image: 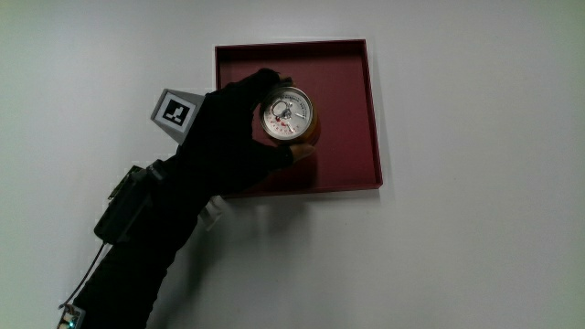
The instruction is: Place red bull into plate
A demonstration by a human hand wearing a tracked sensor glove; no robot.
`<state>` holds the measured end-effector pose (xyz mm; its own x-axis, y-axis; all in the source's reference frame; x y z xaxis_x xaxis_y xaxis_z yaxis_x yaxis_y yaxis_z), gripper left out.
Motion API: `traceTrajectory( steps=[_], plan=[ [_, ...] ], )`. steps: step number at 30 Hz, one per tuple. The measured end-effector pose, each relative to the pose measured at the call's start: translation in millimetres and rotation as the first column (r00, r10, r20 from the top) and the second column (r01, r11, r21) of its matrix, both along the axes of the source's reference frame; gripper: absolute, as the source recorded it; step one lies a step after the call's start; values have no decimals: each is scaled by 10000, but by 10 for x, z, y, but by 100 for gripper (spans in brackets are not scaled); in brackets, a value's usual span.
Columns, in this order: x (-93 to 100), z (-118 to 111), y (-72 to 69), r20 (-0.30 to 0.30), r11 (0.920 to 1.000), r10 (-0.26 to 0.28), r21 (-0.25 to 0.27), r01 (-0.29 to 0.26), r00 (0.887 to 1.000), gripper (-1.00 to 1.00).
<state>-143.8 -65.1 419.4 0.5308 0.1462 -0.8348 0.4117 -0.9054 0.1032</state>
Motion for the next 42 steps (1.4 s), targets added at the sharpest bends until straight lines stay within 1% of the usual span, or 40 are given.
traceTrajectory(
  steps=[1, 2, 3, 4, 5, 6, 7, 10, 11, 12, 13, 14, 15, 16, 17, 18, 19, 20, 21, 23, 24, 25, 26, 28, 29, 30, 31, 32, 33, 35, 36, 37, 38, 40, 41, 42],
  plan=[
    [-2, 34, -13, -23, 9994, -167, -305, 167, 9999, 0],
    [-9, 101, -46, -461, 10000, -6, 4, 6, 9989, 0],
    [3, 124, -54, -1022, 9997, -91, -220, 69, 9947, 0],
    [10, 120, -50, -315, 9957, -351, -869, 323, 9989, 0],
    [21, 158, -66, -420, 9963, -242, -837, 206, 9988, 0],
    [44, 159, -73, -611, 9953, -216, -953, 157, 9979, 0],
    [56, 164, -73, -288, 9929, -239, -1169, 204, 9993, 0],
    [83, 250, -96, -611, 9931, -175, -1170, 103, 9980, 0],
    [87, 283, -104, -557, 9949, -95, -1008, 38, 9984, 0],
    [99, 275, -97, -355, 9914, -201, -1299, 153, 9992, 0],
    [109, 292, -99, -298, 9891, -189, -1464, 143, 9994, 0],
    [119, 303, -100, -314, 9887, -140, -1498, 92, 9994, 0],
    [127, 313, -99, -181, 9881, -70, -1535, 41, 9998, 0],
    [134, 318, -94, -94, 9856, -131, -1687, 113, 9999, 0],
    [136, 355, -100, -274, 9868, -56, -1621, 11, 9996, 0],
    [134, 363, -100, -151, 9842, -97, -1772, 68, 9998, 0],
    [132, 397, -103, -205, 9843, -103, -1762, 66, 9997, 0],
    [117, 449, -111, -597, 9820, -134, -1886, 20, 9981, 0],
    [99, 442, -112, -343, 9845, -259, -1744, 196, 9991, 0],
    [114, 419, -110, -211, 9832, -113, -1821, 73, 9997, 0],
    [121, 407, -114, -224, 9777, -176, -2099, 125, 9996, 0],
    [126, 415, -125, -247, 9791, -105, -2031, 53, 9996, 0],
    [124, 443, -134, -414, 9835, -17, -1811, -59, 9991, 0],
    [125, 433, -127, -230, 9822, -67, -1877, 23, 9997, 0],
    [128, 428, -125, -154, 9798, -105, -2001, 72, 9998, 0],
    [131, 439, -126, -273, 9800, -65, -1991, 9, 9996, 0],
    [130, 455, -129, -399, 9834, -9, -1816, -64, 9992, -4],
    [129, 451, -122, -312, 9808, -39, -1951, -23, 9995, -8],
    [124, 466, -118, -441, 9799, -96, -1995, 6, 9990, -12],
    [118, 463, -113, -357, 9796, -124, -2008, 49, 9993, -21],
    [113, 473, -115, -266, 9811, -136, -1935, 81, 9996, -25],
    [116, 470, -115, -309, 9809, -110, -1945, 48, 9995, -29],
    [118, 459, -109, -225, 9792, -123, -2026, 75, 9997, -33],
    [115, 477, -112, -407, 9776, -66, -2102, -21, 9992, -42],
    [120, 463, -108, -448, 9728, -124, -2315, 17, 9989, -46],
    [115, 489, -119, -755, 9732, -38, -2294, -136, 9971, -50]
  ],
)
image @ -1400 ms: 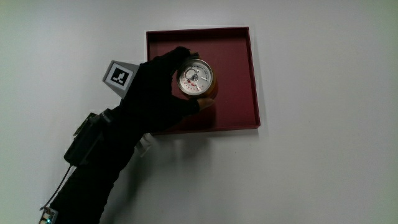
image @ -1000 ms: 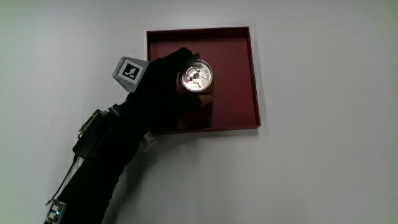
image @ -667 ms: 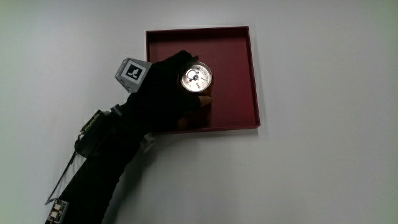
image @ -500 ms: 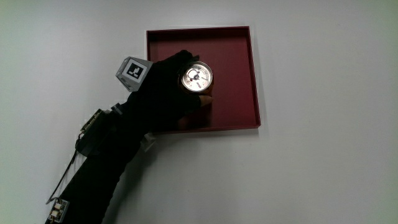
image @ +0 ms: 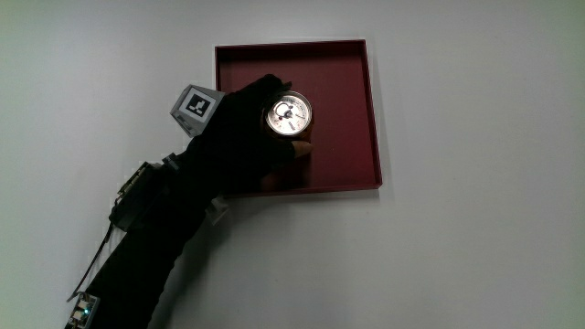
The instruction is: Place red bull into plate
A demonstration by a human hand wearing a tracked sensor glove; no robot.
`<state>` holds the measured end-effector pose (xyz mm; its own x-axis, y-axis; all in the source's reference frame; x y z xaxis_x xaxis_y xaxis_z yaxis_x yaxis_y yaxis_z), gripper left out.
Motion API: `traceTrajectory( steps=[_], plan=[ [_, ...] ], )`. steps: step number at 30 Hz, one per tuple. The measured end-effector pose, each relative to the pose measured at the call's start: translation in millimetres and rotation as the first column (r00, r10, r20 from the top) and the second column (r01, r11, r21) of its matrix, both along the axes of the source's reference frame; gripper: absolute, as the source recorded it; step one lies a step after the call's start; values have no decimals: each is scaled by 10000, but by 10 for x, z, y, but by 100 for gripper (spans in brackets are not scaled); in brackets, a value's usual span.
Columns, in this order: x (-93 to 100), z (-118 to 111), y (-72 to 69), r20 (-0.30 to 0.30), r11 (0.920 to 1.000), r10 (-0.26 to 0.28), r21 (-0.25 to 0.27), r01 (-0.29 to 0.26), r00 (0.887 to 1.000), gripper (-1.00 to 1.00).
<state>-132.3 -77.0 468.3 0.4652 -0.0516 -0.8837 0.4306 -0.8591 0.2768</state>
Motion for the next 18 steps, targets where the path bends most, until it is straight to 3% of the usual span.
traceTrajectory(
  steps=[2, 6, 8, 9, 11, 14, 16, 17, 18],
  plan=[
    [-25, -37, 3, -91, 9997, -99, -236, 97, 9999, -58],
    [-113, -120, 10, -828, 9992, 11, -405, -45, 9966, -75],
    [-165, -204, 21, -828, 9980, 121, -608, -172, 9965, -83],
    [-187, -232, 29, -1398, 9969, 142, -749, -248, 9901, -88],
    [-246, -298, 22, -1281, 9972, 440, -540, -513, 9908, -96],
    [-315, -431, 35, -1424, 9941, 603, -810, -723, 9880, -100],
    [-369, -521, 37, -1853, 9933, 629, -841, -796, 9807, -100],
    [-403, -560, 36, -2041, 9937, 746, -666, -899, 9761, -100],
    [-451, -584, 32, -1807, 9950, 781, -467, -879, 9804, -100]
  ],
)
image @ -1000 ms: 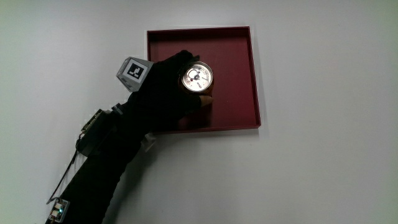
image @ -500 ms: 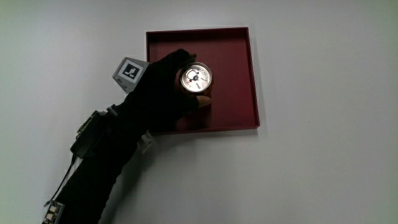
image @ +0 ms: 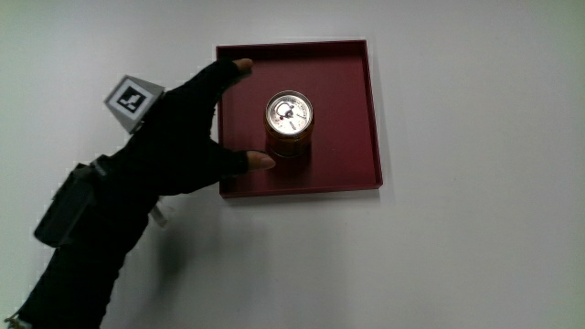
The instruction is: Place red bull into plate
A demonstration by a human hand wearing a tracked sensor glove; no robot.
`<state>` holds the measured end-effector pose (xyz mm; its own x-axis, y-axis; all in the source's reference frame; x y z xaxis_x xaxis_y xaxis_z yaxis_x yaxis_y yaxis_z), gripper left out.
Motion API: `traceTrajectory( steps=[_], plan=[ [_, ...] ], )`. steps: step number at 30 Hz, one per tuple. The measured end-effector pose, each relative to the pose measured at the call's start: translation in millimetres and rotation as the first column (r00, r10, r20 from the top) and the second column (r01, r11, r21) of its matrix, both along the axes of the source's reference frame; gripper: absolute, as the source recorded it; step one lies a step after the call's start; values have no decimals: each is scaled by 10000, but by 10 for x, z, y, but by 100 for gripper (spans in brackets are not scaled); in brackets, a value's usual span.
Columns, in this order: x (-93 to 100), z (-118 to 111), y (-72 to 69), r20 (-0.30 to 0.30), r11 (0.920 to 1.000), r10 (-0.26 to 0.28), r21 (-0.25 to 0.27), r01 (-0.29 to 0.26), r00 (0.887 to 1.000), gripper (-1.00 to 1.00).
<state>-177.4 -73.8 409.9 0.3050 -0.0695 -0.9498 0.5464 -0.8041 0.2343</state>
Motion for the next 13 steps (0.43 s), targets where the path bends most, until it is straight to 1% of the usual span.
traceTrajectory(
  steps=[3, 5, 6, 7, 8, 9, 10, 11, 12, 13],
  plan=[
    [-95, -123, 1, -165, 9997, 136, 203, -133, 9998, -100],
    [-145, -204, -8, -161, 9991, 216, 359, -210, 9996, -100],
    [-167, -260, -3, -129, 9998, 135, 178, -132, 9998, -100],
    [-195, -315, -4, -22, 9995, 141, 269, -140, 9999, -100],
    [-236, -344, -8, 64, 9984, 164, 536, -167, 9998, -100],
    [-262, -393, -9, 306, 9966, 219, 783, -242, 9993, -100],
    [-279, -431, -11, 202, 9941, 215, 1063, -235, 9996, -100],
    [-305, -451, -15, 269, 9936, 236, 1095, -264, 9994, -100],
    [-321, -493, -12, 533, 9923, 262, 1197, -324, 9982, -100],
    [-334, -521, -9, 589, 9905, 307, 1321, -383, 9978, -100]
  ],
)
